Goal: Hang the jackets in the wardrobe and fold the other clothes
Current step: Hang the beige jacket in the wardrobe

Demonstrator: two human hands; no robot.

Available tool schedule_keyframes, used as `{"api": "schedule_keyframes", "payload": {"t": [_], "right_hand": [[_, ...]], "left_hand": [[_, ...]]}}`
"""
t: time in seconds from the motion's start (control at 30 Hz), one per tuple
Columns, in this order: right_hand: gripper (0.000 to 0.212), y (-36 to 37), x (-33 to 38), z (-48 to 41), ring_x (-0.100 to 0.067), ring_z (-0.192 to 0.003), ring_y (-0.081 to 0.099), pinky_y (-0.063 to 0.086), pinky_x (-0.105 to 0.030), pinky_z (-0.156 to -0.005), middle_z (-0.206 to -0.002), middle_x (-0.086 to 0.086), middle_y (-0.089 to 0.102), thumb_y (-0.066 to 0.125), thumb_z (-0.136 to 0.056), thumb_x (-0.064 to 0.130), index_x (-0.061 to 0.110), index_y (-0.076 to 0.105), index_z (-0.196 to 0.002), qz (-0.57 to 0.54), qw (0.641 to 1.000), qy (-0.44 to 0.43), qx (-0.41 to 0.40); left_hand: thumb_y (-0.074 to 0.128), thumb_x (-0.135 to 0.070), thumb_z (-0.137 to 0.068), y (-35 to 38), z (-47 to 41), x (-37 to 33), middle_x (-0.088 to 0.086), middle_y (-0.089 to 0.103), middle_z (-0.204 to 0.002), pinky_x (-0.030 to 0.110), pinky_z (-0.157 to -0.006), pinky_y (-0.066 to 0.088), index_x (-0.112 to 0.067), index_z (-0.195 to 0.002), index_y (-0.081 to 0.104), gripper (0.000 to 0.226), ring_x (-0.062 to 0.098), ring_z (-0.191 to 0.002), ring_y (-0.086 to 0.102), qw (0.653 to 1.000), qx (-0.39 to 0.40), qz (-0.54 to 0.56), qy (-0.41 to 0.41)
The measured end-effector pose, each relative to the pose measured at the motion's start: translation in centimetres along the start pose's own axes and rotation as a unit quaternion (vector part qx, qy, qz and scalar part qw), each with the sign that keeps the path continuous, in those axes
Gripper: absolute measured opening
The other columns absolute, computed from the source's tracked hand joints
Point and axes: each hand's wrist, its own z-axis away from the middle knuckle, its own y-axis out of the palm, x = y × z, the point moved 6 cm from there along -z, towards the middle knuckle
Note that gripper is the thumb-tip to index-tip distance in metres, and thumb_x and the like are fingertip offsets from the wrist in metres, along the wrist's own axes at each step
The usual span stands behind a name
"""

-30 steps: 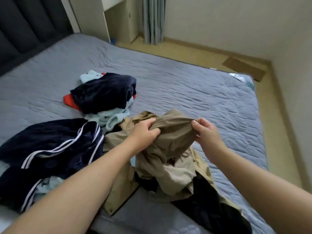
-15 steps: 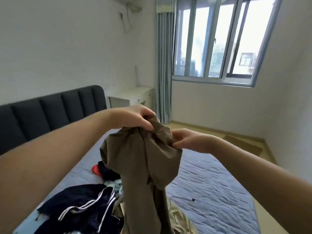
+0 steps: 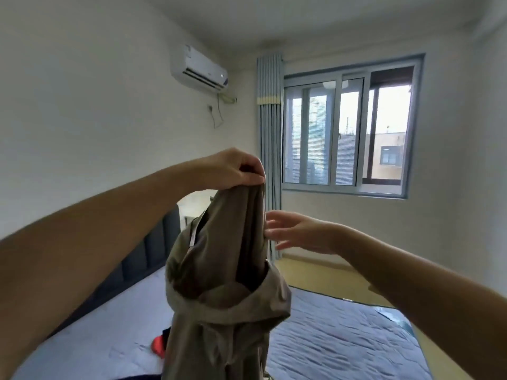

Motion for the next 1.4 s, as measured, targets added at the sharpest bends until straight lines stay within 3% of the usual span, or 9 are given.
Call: {"api": "schedule_keyframes", "payload": {"t": [0.23, 0.33, 0.43, 0.57, 0.7, 0.87, 1.03, 1.2, 1.4], "right_hand": [[0.009, -5.1, 3.2, 1.5, -0.024, -0.092, 0.066, 0.055, -0.039, -0.091, -0.090, -0.008, 0.069, 0.065, -0.085, 0.003, 0.011, 0.069, -0.087, -0.006, 0.985, -0.018, -0.173], [0.009, -9.9, 6.4, 4.4, -0.017, -0.079, 0.070, 0.057, -0.026, -0.070, -0.079, 0.000, 0.073, 0.072, -0.082, 0.025, 0.025, 0.076, -0.074, 0.077, 0.971, -0.010, -0.225], [0.031, -13.7, 7.8, 6.9, -0.016, -0.079, 0.072, 0.056, -0.025, -0.068, -0.087, 0.000, 0.074, 0.074, -0.073, 0.055, 0.027, 0.076, -0.084, 0.163, 0.955, 0.055, -0.242], [0.030, -16.1, 5.0, 9.9, -0.017, -0.081, 0.069, 0.054, -0.025, -0.067, -0.084, 0.000, 0.073, 0.071, -0.078, 0.050, 0.021, 0.075, -0.083, 0.318, 0.900, 0.193, -0.226], [0.018, -18.9, 6.9, 11.8, -0.015, -0.078, 0.067, 0.049, -0.023, -0.062, -0.081, 0.000, 0.070, 0.070, -0.082, 0.040, 0.022, 0.073, -0.082, 0.336, 0.866, 0.153, -0.337], [0.013, -17.9, 2.0, 13.2, -0.010, -0.072, 0.062, 0.048, -0.019, -0.061, -0.078, 0.003, 0.067, 0.070, -0.082, 0.035, 0.027, 0.067, -0.071, 0.443, 0.809, 0.334, -0.193], [0.015, -19.1, 2.4, 14.9, -0.010, -0.067, 0.066, 0.049, -0.023, -0.061, -0.070, 0.006, 0.069, 0.072, -0.076, 0.040, 0.027, 0.073, -0.068, 0.390, 0.830, 0.284, -0.281], [0.032, -19.7, 0.8, 16.8, -0.014, -0.065, 0.053, 0.036, -0.023, -0.056, -0.064, 0.003, 0.058, 0.067, -0.083, 0.030, 0.027, 0.056, -0.053, 0.467, 0.770, 0.289, -0.325], [0.033, -20.0, 1.9, 17.7, -0.020, -0.067, 0.049, 0.032, -0.028, -0.054, -0.066, 0.000, 0.053, 0.056, -0.086, 0.020, 0.022, 0.046, -0.055, 0.504, 0.720, 0.266, -0.395]], "left_hand": [[0.070, -0.026, -0.085, -4.2, -0.3, 0.0, -0.012, 0.063, -0.080, 0.010, -0.071, 0.044, -0.034, -0.083, 0.063, 0.010, 0.000, -0.077, 0.059, 0.992, -0.016, -0.100, 0.073], [0.069, -0.038, -0.083, -3.5, -0.8, 2.5, -0.012, 0.058, -0.073, 0.014, -0.060, 0.037, -0.036, -0.074, 0.053, 0.019, 0.003, -0.069, 0.054, 0.970, 0.035, -0.237, 0.041], [0.071, -0.044, -0.079, -5.0, -1.5, 4.8, -0.012, 0.060, -0.067, 0.018, -0.056, 0.038, -0.033, -0.068, 0.056, 0.022, 0.002, -0.065, 0.056, 0.983, -0.035, -0.180, 0.004], [0.078, -0.030, -0.077, -0.9, -0.5, 9.0, -0.006, 0.068, -0.068, 0.024, -0.061, 0.046, -0.018, -0.076, 0.069, 0.015, 0.010, -0.068, 0.063, 0.988, 0.091, -0.099, -0.072], [0.074, -0.035, -0.079, -5.4, -3.1, 7.6, -0.009, 0.057, -0.056, 0.023, -0.055, 0.037, -0.020, -0.066, 0.063, 0.022, 0.003, -0.056, 0.051, 0.992, -0.113, -0.052, -0.001], [0.067, -0.018, -0.083, 2.3, -3.4, 9.4, -0.007, 0.065, -0.072, 0.016, -0.057, 0.043, -0.020, -0.073, 0.065, 0.011, 0.005, -0.064, 0.055, 0.959, 0.216, -0.151, -0.102], [0.053, -0.011, -0.087, 1.1, -4.9, 10.7, 0.003, 0.062, -0.075, 0.027, -0.067, 0.042, -0.014, -0.073, 0.063, 0.018, 0.016, -0.072, 0.053, 0.978, 0.081, -0.134, -0.137], [0.050, -0.008, -0.086, 2.4, -5.0, 13.0, 0.005, 0.057, -0.066, 0.025, -0.056, 0.035, -0.011, -0.061, 0.059, 0.027, 0.018, -0.065, 0.048, 0.975, 0.023, -0.099, -0.198], [0.057, -0.009, -0.086, 2.9, -5.6, 10.8, 0.006, 0.057, -0.065, 0.027, -0.057, 0.034, -0.007, -0.067, 0.063, 0.020, 0.018, -0.065, 0.048, 0.993, -0.007, -0.046, -0.107]]}}
